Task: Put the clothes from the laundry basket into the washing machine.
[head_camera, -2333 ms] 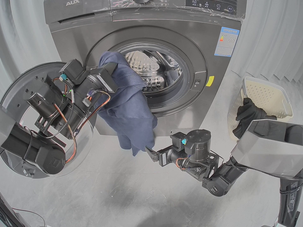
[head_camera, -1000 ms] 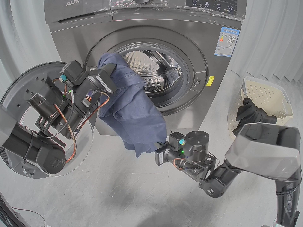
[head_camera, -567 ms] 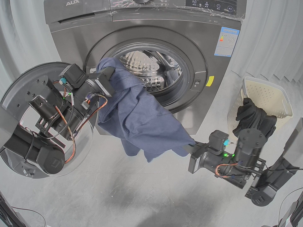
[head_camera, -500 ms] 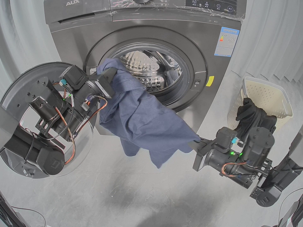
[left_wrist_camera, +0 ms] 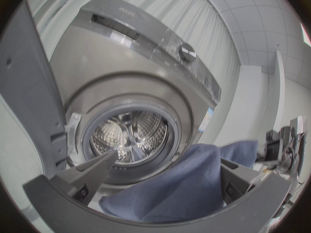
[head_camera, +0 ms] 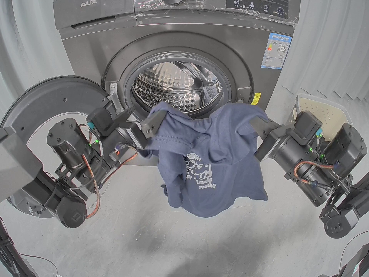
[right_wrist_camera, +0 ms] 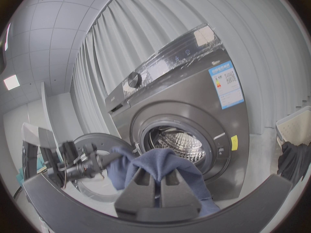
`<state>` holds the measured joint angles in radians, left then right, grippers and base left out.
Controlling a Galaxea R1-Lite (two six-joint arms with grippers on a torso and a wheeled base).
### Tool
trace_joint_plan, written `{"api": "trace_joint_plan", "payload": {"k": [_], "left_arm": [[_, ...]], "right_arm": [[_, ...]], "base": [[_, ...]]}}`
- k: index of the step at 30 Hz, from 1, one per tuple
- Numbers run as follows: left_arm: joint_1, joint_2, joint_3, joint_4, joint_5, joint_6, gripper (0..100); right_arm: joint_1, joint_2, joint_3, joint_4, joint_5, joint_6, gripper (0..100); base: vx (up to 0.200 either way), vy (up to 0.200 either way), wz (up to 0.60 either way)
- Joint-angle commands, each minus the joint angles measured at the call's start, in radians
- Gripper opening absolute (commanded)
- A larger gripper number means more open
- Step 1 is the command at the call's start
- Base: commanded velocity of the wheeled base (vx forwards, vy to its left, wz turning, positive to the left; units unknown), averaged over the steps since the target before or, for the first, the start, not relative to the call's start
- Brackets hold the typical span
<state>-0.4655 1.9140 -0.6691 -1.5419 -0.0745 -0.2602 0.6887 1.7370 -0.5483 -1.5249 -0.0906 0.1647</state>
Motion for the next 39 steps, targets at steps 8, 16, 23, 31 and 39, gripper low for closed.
{"api": "trace_joint_plan", "payload": {"k": [8,16,23,31,39], "left_arm": [[0.001,0.115,0.074,-0.006,0.001,0.004,100],[-0.001,0.161,0.099,-0.006,-0.010,0.006,100],[-0.010,0.186,0.112,-0.007,-0.015,0.010,100],[-0.073,0.191,0.166,-0.007,-0.050,0.065,100],[-0.119,0.257,0.151,-0.009,-0.073,0.127,100]], "right_arm": [[-0.017,-0.011,-0.085,0.002,-0.031,0.001,0],[-0.015,-0.010,-0.093,0.005,-0.032,0.003,0],[-0.009,-0.005,-0.111,0.012,-0.044,0.001,0],[0.002,0.061,-0.199,0.019,-0.110,0.001,0],[0.002,0.147,-0.309,0.045,-0.116,0.001,0]], "base": [[0.000,0.000,0.00],[0.000,0.000,0.00],[0.000,0.000,0.00],[0.000,0.000,0.00],[0.000,0.000,0.00]]}}
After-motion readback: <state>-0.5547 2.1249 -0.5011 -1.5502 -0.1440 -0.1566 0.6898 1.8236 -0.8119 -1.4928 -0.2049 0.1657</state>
